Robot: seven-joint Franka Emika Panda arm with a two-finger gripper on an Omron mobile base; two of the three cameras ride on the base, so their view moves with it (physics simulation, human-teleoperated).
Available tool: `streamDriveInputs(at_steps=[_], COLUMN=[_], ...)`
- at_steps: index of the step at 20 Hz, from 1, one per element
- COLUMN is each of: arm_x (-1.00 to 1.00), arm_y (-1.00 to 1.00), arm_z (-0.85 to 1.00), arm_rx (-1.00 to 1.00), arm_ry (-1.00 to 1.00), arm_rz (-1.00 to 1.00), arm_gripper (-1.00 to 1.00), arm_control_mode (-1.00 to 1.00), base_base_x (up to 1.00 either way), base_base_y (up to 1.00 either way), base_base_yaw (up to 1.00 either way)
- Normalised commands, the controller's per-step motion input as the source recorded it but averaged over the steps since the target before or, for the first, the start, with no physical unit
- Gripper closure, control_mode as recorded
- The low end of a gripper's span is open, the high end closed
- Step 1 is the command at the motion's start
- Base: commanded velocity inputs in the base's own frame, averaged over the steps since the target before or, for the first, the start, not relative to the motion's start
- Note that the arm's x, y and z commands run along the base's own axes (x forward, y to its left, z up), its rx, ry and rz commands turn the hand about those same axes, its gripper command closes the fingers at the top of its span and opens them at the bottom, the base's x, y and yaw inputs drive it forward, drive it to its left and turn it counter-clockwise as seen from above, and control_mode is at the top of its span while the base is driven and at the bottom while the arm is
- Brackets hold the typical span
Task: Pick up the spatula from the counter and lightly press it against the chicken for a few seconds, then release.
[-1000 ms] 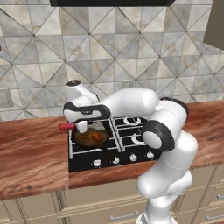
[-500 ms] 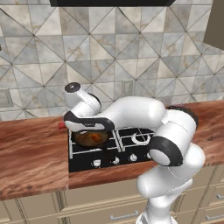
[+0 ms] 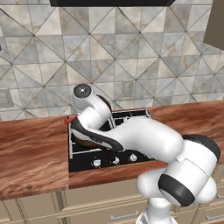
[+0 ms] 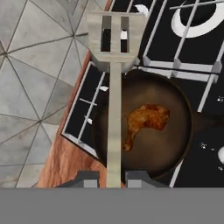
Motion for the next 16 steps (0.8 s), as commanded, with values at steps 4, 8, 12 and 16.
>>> streamDriveInputs(at_steps=[4, 8, 12, 16], arm_x=[-0.45, -0.55, -0.75, -0.87], arm_y=[-0.47, -0.47, -0.37, -0.3], arm_z=[0.55, 0.55, 0.4, 0.26], arm_rx=[0.09, 0.14, 0.13, 0.1], arm_ry=[-0.02, 0.0, 0.0, -0.02], arm_rz=[0.01, 0.03, 0.05, 0.05], arm_gripper=[1.0, 1.0, 1.0, 1.0], arm_control_mode=[-1.0, -1.0, -1.0, -1.0], base_base_x=[0.0, 0.0, 0.0, 0.0], base_base_y=[0.0, 0.0, 0.0, 0.0], base_base_yaw=[0.0, 0.0, 0.0, 0.0])
